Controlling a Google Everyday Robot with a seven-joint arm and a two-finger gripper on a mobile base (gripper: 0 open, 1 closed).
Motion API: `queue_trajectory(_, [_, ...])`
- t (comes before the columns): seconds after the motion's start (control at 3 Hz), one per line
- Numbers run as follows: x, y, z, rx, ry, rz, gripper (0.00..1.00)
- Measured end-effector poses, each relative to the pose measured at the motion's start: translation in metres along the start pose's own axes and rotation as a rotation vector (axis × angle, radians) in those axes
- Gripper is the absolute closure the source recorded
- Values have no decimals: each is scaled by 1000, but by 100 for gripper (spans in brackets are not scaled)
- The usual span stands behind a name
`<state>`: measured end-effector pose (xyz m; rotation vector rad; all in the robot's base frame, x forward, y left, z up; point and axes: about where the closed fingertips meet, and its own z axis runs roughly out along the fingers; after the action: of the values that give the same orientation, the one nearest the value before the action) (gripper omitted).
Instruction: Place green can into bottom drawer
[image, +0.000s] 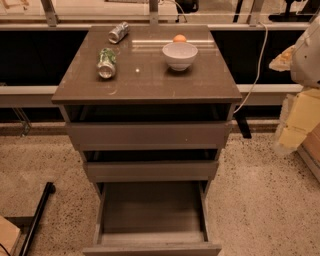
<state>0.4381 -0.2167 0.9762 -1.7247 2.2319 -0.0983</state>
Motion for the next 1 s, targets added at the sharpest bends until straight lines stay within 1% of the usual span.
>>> queue_trajectory(0.33, [0,0,0,0,-1,0,0])
queue_trajectory(0.67, [-33,-19,17,3,-82,-25,0])
queue_trajectory(1.0, [-74,-55,21,61,-186,-59,0])
